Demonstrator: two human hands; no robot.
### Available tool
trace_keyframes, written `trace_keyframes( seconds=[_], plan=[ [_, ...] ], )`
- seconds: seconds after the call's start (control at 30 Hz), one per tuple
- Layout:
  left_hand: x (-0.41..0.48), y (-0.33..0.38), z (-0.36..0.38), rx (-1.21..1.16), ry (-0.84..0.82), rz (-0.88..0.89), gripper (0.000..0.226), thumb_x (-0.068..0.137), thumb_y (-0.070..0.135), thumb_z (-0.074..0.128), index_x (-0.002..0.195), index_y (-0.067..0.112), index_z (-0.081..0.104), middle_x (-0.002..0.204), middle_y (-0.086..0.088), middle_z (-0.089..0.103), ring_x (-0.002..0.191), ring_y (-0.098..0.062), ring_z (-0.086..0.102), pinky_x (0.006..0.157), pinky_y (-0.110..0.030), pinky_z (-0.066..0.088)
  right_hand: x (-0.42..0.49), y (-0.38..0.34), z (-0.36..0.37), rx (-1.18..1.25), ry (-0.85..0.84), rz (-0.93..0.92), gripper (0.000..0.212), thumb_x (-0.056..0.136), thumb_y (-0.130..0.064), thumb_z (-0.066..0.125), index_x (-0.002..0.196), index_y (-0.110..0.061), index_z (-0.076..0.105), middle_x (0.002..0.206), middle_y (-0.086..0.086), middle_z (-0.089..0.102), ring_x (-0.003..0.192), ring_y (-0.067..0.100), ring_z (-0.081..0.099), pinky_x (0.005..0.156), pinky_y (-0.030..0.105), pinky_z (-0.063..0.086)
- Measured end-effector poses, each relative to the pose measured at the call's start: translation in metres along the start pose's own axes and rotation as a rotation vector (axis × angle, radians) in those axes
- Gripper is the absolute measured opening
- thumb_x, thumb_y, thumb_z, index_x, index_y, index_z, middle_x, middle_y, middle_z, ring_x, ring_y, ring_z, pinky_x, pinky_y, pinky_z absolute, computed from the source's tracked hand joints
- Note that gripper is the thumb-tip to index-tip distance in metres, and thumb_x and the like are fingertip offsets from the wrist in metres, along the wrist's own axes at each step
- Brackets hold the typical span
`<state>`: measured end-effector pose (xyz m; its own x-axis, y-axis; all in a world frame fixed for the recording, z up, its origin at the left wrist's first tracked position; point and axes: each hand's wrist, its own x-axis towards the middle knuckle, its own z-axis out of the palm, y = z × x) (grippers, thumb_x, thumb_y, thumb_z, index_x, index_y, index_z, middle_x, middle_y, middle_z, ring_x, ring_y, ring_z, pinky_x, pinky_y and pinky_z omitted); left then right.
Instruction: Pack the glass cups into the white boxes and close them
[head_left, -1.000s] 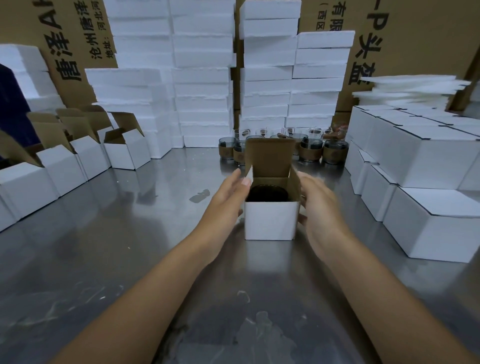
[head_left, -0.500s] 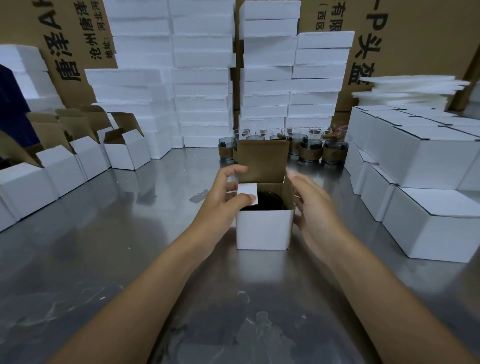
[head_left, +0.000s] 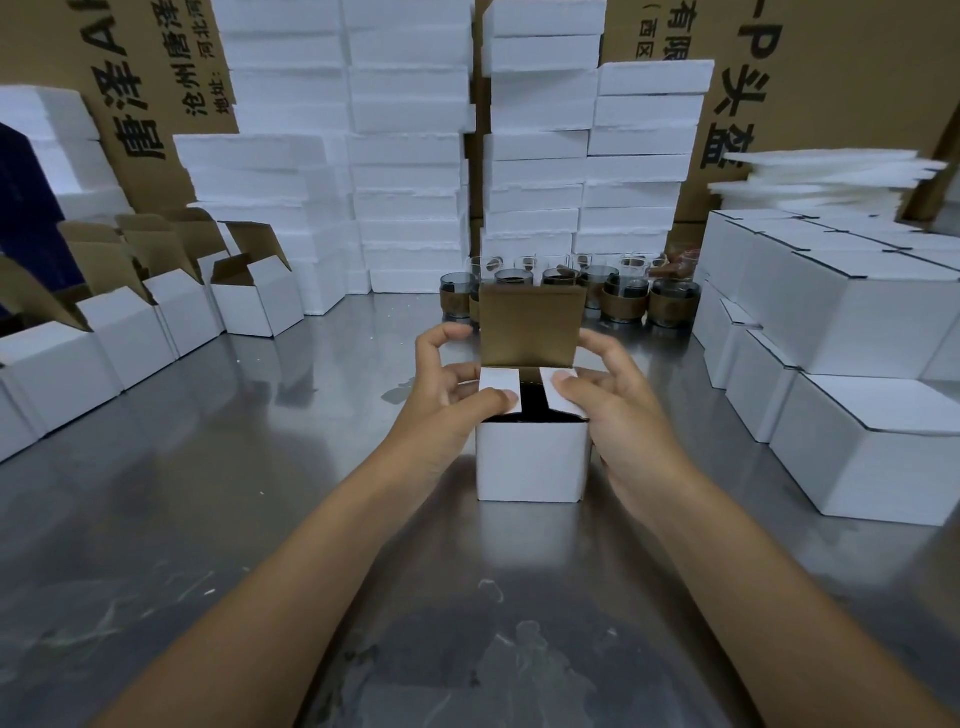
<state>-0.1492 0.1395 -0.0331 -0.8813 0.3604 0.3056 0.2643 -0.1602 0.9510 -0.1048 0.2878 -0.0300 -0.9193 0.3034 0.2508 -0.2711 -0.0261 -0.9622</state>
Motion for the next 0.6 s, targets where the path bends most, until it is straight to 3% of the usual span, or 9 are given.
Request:
trace_keyframes(
  seconds=[0.13,0.27,0.33,0.43,0.5,0.6],
  plan=[
    [0.0,-0.002,-0.001,0.019,-0.062,0.032,0.037,0.071,0.019,0.065,0.095,0.046,0.055,0.098,0.006,0.063,0.083,-0.001,0.063,0.066,-0.012,0.047,-0.002,-0.001,0.002,-0.005,0.004,-0.024,0.034,0.091,-0.008,0.058,0.075,-0.037,0.064,0.086,-0.004,0.068,0.076,0.012,0.062,0.063,0.024,0.044],
    [0.003,-0.004,-0.001,0.027,-0.07,0.065,0.022,0.082,0.006,0.06,0.083,0.028,0.062,0.081,0.017,0.065,0.079,0.001,0.06,0.065,-0.009,0.043,-0.002,-0.003,0.004,0.007,0.049,0.004,0.04,0.091,-0.005,0.048,0.063,-0.027,0.064,0.073,-0.009,0.064,0.071,0.009,0.054,0.058,0.02,0.04],
    [0.004,-0.003,-0.001,0.017,-0.035,0.026,0.015,0.085,0.015,0.053,0.083,0.026,0.062,0.082,0.018,0.065,0.084,-0.003,0.058,0.071,-0.011,0.042,-0.001,-0.007,0.003,0.019,0.074,0.015,0.042,0.09,-0.008,0.043,0.059,-0.026,0.065,0.071,-0.016,0.065,0.075,0.005,0.057,0.061,0.017,0.041],
    [0.002,-0.001,-0.002,0.05,0.01,0.028,0.029,0.081,0.038,0.038,0.084,0.03,0.066,0.098,0.01,0.065,0.101,-0.01,0.056,0.094,-0.027,0.039,-0.005,-0.009,0.003,-0.04,0.043,-0.07,0.038,0.093,-0.037,0.043,0.064,-0.026,0.066,0.08,-0.015,0.066,0.088,0.005,0.059,0.077,0.022,0.042],
    [-0.001,0.002,-0.002,0.128,0.016,0.052,0.039,0.082,0.056,0.033,0.081,0.036,0.067,0.108,0.003,0.062,0.112,-0.016,0.054,0.106,-0.037,0.034,-0.01,-0.008,0.004,-0.143,-0.018,-0.171,0.036,0.083,-0.056,0.043,0.074,-0.027,0.062,0.079,-0.02,0.062,0.079,-0.005,0.055,0.07,0.01,0.04],
    [-0.004,0.004,-0.002,0.183,0.013,0.087,0.054,0.076,0.072,0.033,0.088,0.03,0.064,0.106,-0.001,0.062,0.106,-0.013,0.057,0.101,-0.033,0.038,-0.013,-0.005,0.006,-0.289,-0.062,-0.249,0.03,0.078,-0.062,0.055,0.081,-0.032,0.057,0.084,-0.02,0.058,0.077,-0.007,0.051,0.063,0.005,0.036]
  ],
)
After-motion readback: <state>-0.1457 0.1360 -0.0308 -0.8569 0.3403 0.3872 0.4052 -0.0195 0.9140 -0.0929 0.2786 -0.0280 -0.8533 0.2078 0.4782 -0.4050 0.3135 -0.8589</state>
